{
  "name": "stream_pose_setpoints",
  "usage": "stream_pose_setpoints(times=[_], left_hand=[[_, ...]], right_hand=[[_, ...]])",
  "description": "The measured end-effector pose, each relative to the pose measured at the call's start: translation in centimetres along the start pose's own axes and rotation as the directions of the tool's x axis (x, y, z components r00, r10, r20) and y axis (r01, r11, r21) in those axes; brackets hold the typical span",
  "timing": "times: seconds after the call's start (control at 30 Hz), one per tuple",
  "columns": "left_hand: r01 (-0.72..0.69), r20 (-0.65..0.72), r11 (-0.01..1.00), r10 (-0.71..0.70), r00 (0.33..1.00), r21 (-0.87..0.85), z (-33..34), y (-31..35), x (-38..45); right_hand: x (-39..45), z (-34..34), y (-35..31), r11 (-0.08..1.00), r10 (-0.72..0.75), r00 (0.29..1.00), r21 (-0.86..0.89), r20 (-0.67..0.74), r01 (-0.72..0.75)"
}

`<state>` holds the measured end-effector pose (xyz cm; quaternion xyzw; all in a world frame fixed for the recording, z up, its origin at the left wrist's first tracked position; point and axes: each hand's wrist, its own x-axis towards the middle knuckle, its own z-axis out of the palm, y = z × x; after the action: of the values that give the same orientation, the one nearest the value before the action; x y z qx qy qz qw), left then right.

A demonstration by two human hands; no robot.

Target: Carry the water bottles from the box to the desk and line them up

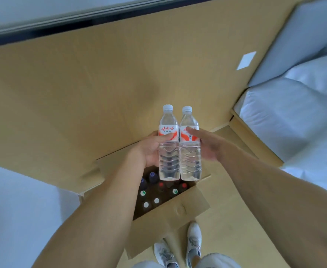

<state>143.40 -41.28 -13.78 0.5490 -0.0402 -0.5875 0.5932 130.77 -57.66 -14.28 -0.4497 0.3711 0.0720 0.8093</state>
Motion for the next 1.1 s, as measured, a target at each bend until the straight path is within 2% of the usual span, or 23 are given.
stream_pose_setpoints(times=[0.13, 0.23, 0.4, 0.53, 0.67, 0.8, 0.9, 1.1], left_hand=[[0.048, 0.087, 0.998, -0.052, 0.995, 0.045, 5.4, -0.9, 1.1], [0.080, 0.170, 0.983, -0.108, 0.979, 0.164, 9.8, -1.8, 1.5], [0.048, 0.296, 0.923, -0.171, 0.940, 0.383, 17.6, -3.8, 1.3], [0.065, 0.304, 0.857, -0.251, 0.919, 0.511, 24.8, -7.8, 0.6], [0.055, 0.323, 0.851, -0.257, 0.911, 0.522, 33.1, -13.1, -0.6], [0.058, 0.399, 0.834, -0.321, 0.859, 0.548, 41.6, -19.2, -2.5], [0.082, 0.401, 0.807, -0.375, 0.836, 0.585, 47.7, -24.0, -4.4], [0.085, 0.451, 0.694, -0.551, 0.703, 0.715, 58.3, -33.9, -8.2]], right_hand=[[-4.2, -4.3, 0.9, 0.997, -0.055, 0.998, 0.061, -0.029, 0.057], [-7.8, -8.0, 2.7, 0.988, -0.126, 0.990, 0.082, -0.063, 0.131], [-14.6, -14.4, 6.6, 0.951, -0.234, 0.964, 0.178, -0.123, 0.253], [-21.1, -19.0, 10.5, 0.918, -0.262, 0.931, 0.233, -0.254, 0.321], [-28.9, -23.6, 15.1, 0.856, -0.277, 0.869, 0.306, -0.411, 0.417], [-37.0, -28.4, 20.0, 0.814, -0.266, 0.794, 0.314, -0.547, 0.489], [-43.2, -31.4, 24.0, 0.792, -0.220, 0.721, 0.311, -0.657, 0.525], [-54.7, -34.9, 33.1, 0.734, -0.096, 0.586, 0.340, -0.805, 0.588]])
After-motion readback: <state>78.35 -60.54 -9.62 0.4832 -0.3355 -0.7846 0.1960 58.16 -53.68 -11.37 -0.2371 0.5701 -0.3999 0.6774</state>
